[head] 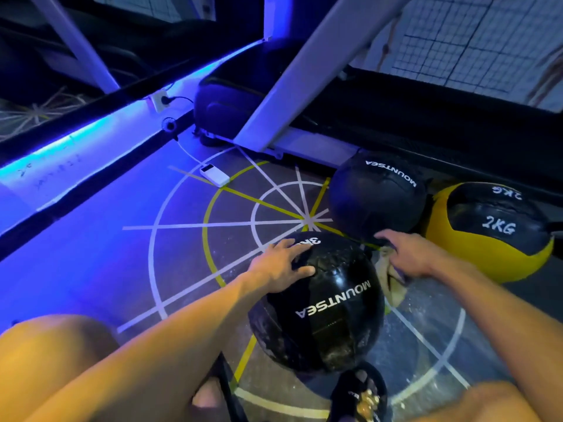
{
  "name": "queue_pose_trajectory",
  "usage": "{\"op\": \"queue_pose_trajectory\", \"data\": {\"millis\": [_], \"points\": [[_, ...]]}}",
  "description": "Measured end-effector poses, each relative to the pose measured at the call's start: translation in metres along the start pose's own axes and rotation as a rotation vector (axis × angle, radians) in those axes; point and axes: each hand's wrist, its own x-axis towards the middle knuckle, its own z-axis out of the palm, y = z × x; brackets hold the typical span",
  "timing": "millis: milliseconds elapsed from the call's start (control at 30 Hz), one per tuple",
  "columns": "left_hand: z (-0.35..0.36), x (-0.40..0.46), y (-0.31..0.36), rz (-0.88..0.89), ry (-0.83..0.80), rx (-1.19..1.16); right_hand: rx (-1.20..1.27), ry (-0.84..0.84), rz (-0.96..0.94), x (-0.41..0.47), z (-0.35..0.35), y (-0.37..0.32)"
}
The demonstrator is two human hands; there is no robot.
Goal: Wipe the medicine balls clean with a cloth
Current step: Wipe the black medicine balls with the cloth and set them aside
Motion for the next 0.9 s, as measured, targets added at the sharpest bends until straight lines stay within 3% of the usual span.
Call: {"op": "queue_pose_trajectory", "data": {"millis": [167, 300, 467, 567, 667, 900], "points": [[-0.038, -0.016, 0.013, 0.036, -0.185, 0.391, -0.071, -0.139, 0.023, 0.013, 0.002, -0.005], [-0.052, -0.033, 0.008, 0.102, -0.373, 0.695, -0.007, -0.058, 0.055, 0.02, 0.001, 0.007], [-0.06, -0.032, -0.007, 0.158, -0.507, 0.722, -0.029, -0.037, 0.111, 0.036, 0.01, 0.01], [-0.067, -0.026, -0.013, 0.235, -0.461, 0.702, -0.002, -0.061, 0.086, 0.051, 0.017, 0.013], [-0.059, -0.02, -0.028, 0.312, -0.305, 0.609, 0.036, -0.065, 0.065, 0.064, 0.024, 0.015], [0.0, -0.008, -0.068, 0.225, 0.054, 0.129, 0.074, 0.133, 0.044, 0.095, 0.036, 0.014]]}}
